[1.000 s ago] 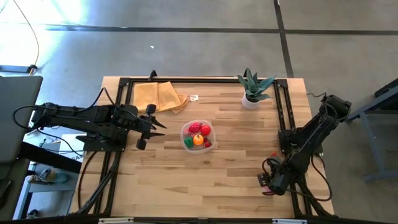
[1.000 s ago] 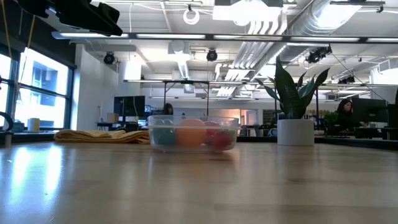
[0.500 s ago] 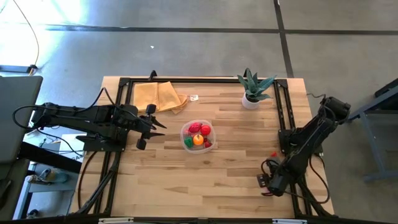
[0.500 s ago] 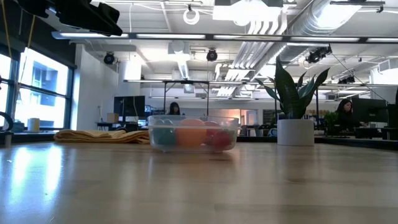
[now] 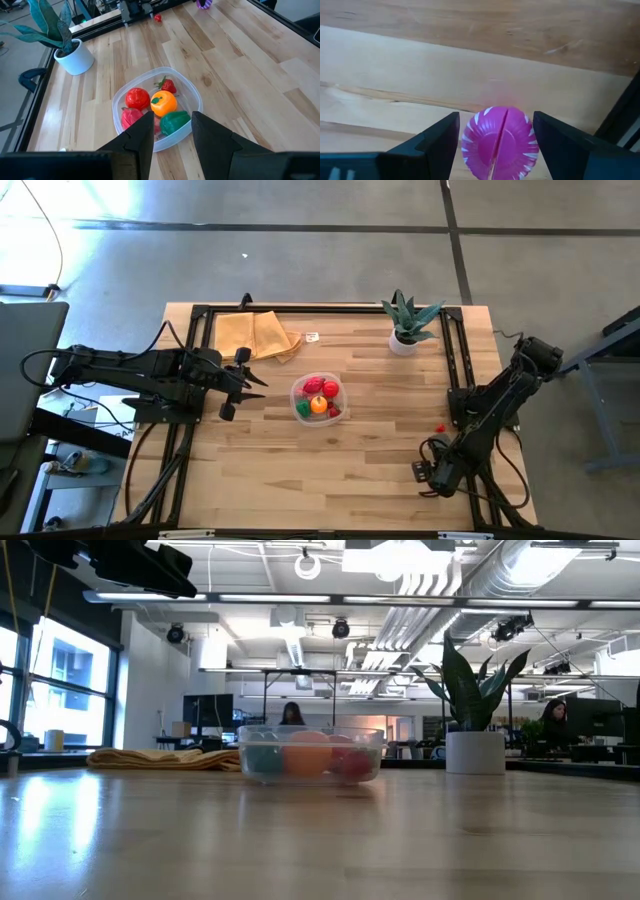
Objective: Pick and placing Produce into tupperware
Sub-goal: Put the purple onion into the transparent bin
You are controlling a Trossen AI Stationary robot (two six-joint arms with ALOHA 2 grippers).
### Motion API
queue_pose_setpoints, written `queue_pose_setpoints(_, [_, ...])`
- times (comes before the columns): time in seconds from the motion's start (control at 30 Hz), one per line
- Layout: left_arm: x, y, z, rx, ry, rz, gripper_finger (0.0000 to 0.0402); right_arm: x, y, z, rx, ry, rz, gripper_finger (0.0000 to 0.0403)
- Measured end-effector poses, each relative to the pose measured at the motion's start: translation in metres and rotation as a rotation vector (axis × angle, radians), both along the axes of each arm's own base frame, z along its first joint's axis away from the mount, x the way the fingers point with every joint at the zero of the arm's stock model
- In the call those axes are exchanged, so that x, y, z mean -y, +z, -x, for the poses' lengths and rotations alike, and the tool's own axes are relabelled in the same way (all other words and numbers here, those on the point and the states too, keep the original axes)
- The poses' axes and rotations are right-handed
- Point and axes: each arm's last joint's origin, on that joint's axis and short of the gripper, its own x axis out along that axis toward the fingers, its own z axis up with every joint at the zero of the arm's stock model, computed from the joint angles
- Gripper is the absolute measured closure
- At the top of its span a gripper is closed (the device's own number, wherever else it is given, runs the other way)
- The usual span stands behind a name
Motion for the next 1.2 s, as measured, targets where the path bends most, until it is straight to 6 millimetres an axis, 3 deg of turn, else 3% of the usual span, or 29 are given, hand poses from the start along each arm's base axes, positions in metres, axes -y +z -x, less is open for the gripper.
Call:
queue_pose_setpoints(0.5, [0.0,0.0,0.0,0.0,0.0,0.0,0.0282,0.0006,-0.0001,0.0001,0.005,-0.029,0.013,0.0157])
queue_pose_setpoints(0.87, [0.0,0.0,0.0,0.0,0.0,0.001,0.0282,-0.0016,0.001,-0.006,0.158,0.016,0.047,0.0157])
queue_pose_setpoints(1.2, [0.0,0.0,0.0,0.0,0.0,0.001,0.0282,-0.0049,0.0012,-0.0019,0.144,-0.072,0.036,0.0157])
